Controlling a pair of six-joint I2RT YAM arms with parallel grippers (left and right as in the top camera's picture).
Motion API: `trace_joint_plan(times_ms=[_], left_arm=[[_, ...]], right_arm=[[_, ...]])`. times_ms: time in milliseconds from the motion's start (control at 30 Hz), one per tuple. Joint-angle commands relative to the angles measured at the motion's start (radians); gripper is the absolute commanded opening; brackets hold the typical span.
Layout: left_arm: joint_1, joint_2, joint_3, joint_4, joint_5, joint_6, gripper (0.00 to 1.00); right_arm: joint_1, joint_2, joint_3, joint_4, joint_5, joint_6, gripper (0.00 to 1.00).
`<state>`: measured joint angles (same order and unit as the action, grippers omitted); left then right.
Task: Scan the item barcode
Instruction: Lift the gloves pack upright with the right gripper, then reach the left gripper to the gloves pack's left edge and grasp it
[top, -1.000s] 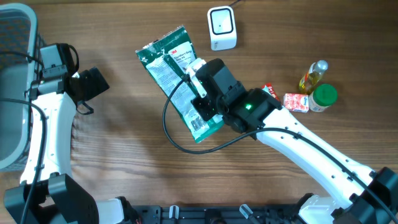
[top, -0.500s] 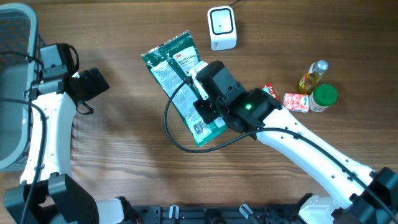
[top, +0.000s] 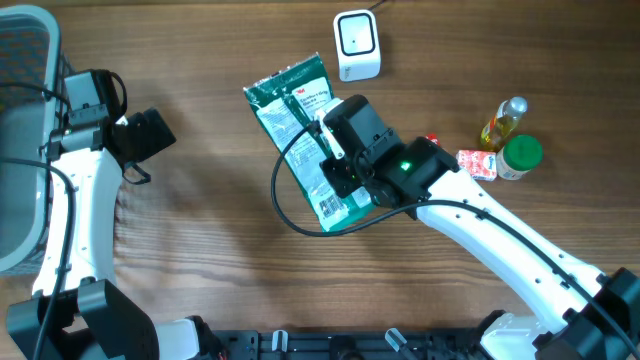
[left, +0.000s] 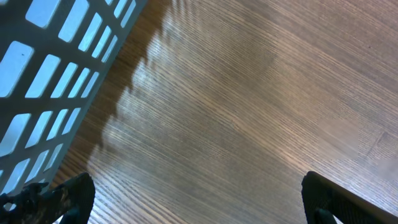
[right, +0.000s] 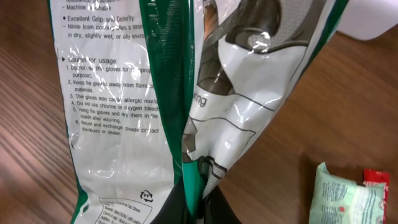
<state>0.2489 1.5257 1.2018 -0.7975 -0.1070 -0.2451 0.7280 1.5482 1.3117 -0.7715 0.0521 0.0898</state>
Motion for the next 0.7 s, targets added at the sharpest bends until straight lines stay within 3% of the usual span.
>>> trace_joint_plan(times_ms=[0,100,167,233,500,667], left_arm=[[0.005,-0.007,0.009,0.024,0.149,-0.043,1.00],[0.003,-0.007,0.009,0.009,0.576,-0.046,0.98],[-0.017,-0.007,0.009,-0.008,0.839,-0.034,0.77],[-0.056,-0.007,0.009,-0.006,1.009,0.042,0.75],[-0.247,-0.007,0.009,0.039,1.033,0.059,0.76],[-0.331,-0.007,0.009,0.084,1.019,0.058,0.54]], right_arm=[[-0.010,-0.001,0.009,-0.014,-0.055,0.027,0.04],[-0.045,-0.001,0.009,-0.012,-0.149,0.041,0.04],[-0.089,-0.001,0.009,-0.003,-0.236,0.044,0.04],[-0.126,-0.001,0.009,0.000,-0.350,0.044,0.04],[-0.145,-0.001,0.009,0.000,-0.414,0.077,0.04],[-0.145,-0.001,0.009,0.024,-0.561,0.095,0.04]])
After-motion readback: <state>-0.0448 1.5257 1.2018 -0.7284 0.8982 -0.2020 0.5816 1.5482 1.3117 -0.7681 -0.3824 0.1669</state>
